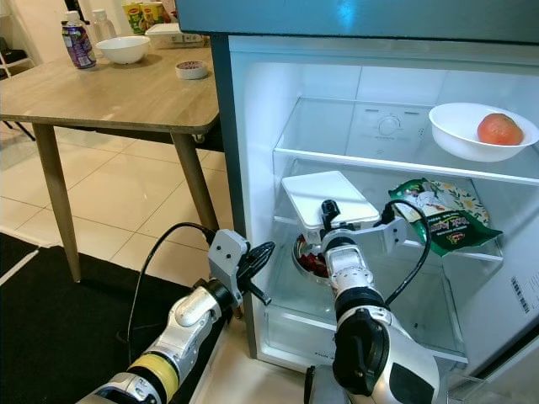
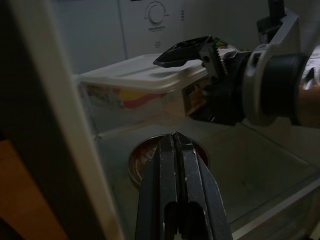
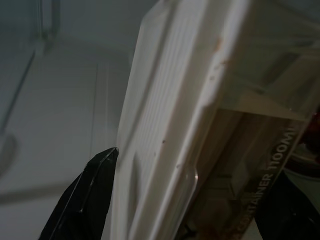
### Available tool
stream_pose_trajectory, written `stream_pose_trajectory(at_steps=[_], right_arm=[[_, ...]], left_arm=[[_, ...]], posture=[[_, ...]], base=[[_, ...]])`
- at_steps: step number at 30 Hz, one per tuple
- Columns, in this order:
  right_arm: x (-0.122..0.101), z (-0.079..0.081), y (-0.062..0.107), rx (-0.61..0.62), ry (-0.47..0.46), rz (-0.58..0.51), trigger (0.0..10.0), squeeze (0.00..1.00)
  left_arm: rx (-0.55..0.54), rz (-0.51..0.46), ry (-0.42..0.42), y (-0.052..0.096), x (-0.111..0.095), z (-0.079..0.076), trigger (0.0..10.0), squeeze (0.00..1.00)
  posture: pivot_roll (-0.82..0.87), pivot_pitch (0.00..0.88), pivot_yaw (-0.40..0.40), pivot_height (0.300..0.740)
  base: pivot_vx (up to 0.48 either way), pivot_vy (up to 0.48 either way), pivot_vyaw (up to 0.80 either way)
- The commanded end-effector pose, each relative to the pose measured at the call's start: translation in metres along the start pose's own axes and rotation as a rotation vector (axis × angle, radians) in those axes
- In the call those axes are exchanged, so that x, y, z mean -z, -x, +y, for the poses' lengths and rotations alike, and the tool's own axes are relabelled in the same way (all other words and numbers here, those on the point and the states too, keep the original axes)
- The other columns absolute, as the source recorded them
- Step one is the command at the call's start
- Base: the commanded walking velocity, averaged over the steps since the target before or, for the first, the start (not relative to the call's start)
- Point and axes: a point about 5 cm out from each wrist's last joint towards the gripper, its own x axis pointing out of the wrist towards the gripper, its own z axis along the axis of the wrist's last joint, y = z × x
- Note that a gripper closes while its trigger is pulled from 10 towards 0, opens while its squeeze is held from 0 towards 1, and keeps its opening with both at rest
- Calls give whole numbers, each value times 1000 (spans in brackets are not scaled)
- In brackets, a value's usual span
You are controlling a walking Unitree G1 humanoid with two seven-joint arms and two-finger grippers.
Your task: Restocking fridge
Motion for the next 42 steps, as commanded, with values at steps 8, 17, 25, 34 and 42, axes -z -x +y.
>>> stream_pose_trajectory(at_steps=[8,17,25,34,42], right_arm=[[-16,-4,1,-51,122,67,10000,0],[-21,-13,4,-57,236,142,10000,0],[-18,-16,8,-126,272,235,10000,0],[-14,-3,9,-280,185,278,10000,0],[-8,-15,13,-231,234,354,10000,0]], left_arm=[[17,-53,35,-10,-7,-14,10000,0],[16,-56,37,-10,-8,-13,10000,0],[22,-57,38,-10,-8,-14,10000,0],[22,-54,38,-9,-7,-13,10000,0],[23,-57,39,-10,-7,-13,10000,0]], posture=[[-85,0,55,381],[-85,0,57,381],[-84,0,58,381],[-84,0,62,381],[-84,0,62,381]], base=[[0,0,0],[0,0,0],[0,0,0],[0,0,0],[0,0,0]])
